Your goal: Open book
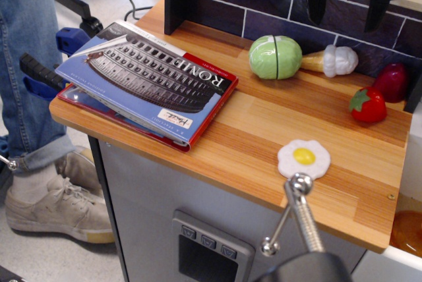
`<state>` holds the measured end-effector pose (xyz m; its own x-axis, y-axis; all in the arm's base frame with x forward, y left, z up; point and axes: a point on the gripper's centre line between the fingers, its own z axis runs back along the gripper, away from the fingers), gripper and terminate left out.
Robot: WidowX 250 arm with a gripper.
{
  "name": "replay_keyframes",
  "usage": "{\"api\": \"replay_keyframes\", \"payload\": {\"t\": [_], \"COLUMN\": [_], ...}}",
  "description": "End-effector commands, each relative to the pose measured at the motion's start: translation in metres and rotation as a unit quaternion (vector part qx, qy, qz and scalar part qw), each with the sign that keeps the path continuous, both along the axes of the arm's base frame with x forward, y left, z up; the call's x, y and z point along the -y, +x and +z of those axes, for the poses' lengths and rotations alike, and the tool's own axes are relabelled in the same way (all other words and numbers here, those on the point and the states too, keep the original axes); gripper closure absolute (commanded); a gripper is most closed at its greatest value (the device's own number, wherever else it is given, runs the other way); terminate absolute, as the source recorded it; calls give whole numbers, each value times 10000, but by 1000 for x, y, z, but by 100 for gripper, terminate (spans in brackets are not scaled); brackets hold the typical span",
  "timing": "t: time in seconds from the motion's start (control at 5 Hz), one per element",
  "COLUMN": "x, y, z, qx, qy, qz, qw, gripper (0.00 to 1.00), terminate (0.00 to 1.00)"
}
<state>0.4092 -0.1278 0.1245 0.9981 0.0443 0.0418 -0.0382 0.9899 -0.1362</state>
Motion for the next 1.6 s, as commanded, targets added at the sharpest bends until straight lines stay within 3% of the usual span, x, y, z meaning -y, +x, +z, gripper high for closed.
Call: {"api": "replay_keyframes", "payload": {"t": [0.0, 0.2, 0.4, 0.6, 0.8, 1.0, 1.4], "x": [0, -31, -68, -109, -151, -186, -245], "y": [0, -12, -25, -39, -52, -56, -46], "z": [0, 16, 33, 35, 34, 25, -15], "qx": [0, -501, -435, -309, -380, -404, -356], "qy": [0, -122, -267, -294, -307, -175, 95], "qz": [0, -237, -339, -364, -408, -592, -417], "qw": [10000, 9984, 9981, 9984, 9980, 9973, 9984], "gripper": [0, 0, 0, 0, 0, 0, 0], "terminate": [0, 0, 0, 0, 0, 0, 0]}}
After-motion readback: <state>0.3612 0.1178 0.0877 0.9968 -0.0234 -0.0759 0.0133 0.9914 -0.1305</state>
